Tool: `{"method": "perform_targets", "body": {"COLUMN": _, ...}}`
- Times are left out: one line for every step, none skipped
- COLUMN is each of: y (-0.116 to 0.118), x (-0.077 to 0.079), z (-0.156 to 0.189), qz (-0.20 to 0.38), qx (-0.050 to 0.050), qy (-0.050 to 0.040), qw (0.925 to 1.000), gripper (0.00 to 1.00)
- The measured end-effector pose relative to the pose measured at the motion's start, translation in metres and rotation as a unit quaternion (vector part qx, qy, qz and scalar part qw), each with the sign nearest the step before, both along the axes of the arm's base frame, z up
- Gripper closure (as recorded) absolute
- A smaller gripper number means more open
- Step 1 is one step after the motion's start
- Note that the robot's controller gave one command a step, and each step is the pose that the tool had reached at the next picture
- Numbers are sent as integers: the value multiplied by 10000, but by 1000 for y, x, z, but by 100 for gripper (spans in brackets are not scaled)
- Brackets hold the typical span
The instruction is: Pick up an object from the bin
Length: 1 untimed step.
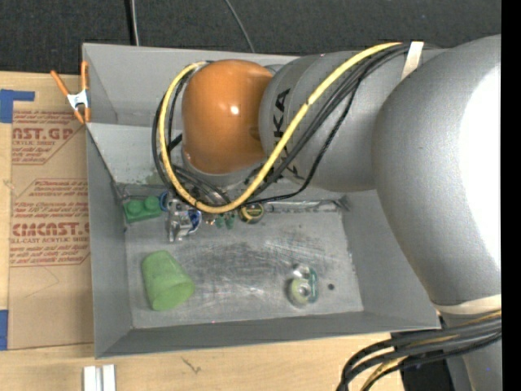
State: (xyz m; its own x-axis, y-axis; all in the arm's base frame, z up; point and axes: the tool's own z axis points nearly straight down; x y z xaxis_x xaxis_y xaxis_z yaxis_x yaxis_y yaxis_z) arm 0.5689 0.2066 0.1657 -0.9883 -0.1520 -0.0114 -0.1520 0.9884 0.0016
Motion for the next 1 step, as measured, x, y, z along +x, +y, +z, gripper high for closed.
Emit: {"method": "perform_targets", "body": {"y": -47, "x": -6, "z": -35, "qz": 2431, "qx": -32, "qy": 52, "qw": 9700, "gripper": 100}}
